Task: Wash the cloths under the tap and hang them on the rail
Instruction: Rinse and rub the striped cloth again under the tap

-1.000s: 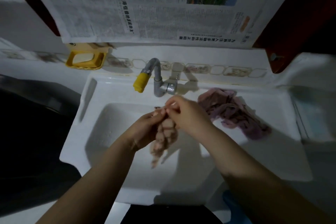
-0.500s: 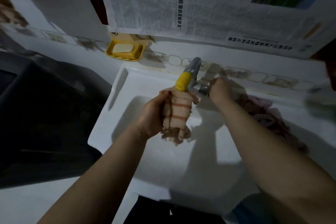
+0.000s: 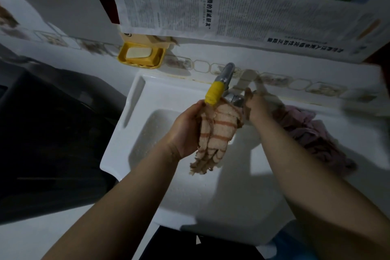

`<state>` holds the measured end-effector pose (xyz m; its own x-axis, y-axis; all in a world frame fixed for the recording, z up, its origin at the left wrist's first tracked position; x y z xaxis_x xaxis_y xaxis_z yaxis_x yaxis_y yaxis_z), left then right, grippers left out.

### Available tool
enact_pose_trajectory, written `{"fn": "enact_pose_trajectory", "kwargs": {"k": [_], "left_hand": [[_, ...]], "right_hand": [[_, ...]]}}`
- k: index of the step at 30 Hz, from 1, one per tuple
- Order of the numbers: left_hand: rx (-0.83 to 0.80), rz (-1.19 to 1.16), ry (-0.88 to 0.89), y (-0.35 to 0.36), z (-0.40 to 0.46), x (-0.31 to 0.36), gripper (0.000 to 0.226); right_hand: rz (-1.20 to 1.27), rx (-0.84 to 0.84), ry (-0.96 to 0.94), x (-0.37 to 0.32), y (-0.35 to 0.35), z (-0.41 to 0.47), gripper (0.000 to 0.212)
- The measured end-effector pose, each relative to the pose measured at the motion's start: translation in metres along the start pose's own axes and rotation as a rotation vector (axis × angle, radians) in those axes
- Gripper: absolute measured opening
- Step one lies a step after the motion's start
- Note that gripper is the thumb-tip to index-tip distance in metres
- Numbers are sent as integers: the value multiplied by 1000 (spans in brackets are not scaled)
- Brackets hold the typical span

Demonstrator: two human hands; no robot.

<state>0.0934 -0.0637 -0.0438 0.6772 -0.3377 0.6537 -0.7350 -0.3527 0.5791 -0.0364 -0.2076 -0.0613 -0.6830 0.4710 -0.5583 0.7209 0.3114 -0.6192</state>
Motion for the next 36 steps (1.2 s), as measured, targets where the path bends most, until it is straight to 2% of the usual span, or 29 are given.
{"fn": "enact_pose_trajectory", "kwargs": {"k": [2,4,5,6,7,8,10,12,14,16,17,20,22,24,26,28,30,32,36], "left_hand": [[5,21,5,-2,1,0,46],[25,89,0,-8,2,-1,47],[39,134,-12,-12,0,-3,49],[59,193,-5,-15,0,-3,51],[95,289,30,-22,1,-2,51],[149,415,91,-31,3,2,50],[304,621,256,-49,2,17,52],[414,628,347,-60,0,25,59],[483,668,310,-64,3,23,50],[435,865,259,-50,4,21,36],[422,888,236,-46,9,15,36],[506,588,128,-50,17,-8,46],[500,536,116,-52,20,-1,36],[463,593,123,-53,18,6,32],[498,338,139,-51,14,-2,31],[529,300,40,-51,11,-23,38],[520,355,74,-49,15,-18,35],[530,302,114,-56,19,-5,36],[429,490,57,-51,22,-15,39]], "right_hand": [[27,-167,108,1,16,-19,69],[110,-368,93,-5,37,-46,80],[126,-437,26,-9,48,-58,74],[142,-446,-57,-14,53,-69,57],[144,-381,-137,-17,53,-73,38],[164,-298,-178,-20,47,-79,31],[212,-168,-200,-22,39,-85,35],[254,-184,-197,-23,49,-94,36],[220,-209,-228,-25,68,-109,43],[129,-174,-260,-32,77,-116,46],[111,-135,-247,-34,76,-109,45],[145,-104,-106,-32,64,-84,36],[127,-114,-142,-33,73,-89,39],[58,-100,-240,-36,87,-101,46],[23,-86,-222,-33,86,-94,47],[77,-113,-139,-27,78,-77,39],[107,-102,-162,-28,76,-81,40],[64,-99,-241,-32,90,-97,44],[-27,-60,-187,-29,85,-81,44]]}}
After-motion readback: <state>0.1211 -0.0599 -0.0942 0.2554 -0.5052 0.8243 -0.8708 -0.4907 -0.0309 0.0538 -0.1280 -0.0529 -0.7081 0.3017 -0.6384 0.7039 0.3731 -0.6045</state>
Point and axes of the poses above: each hand's wrist, its own z-axis towards the middle knuckle, its own y-axis out of the palm, x = y × z, the point moved 10 cm from there along z, towards the middle knuckle, and after that the axes turned 12 degrees about y, right-handed, at the moved point
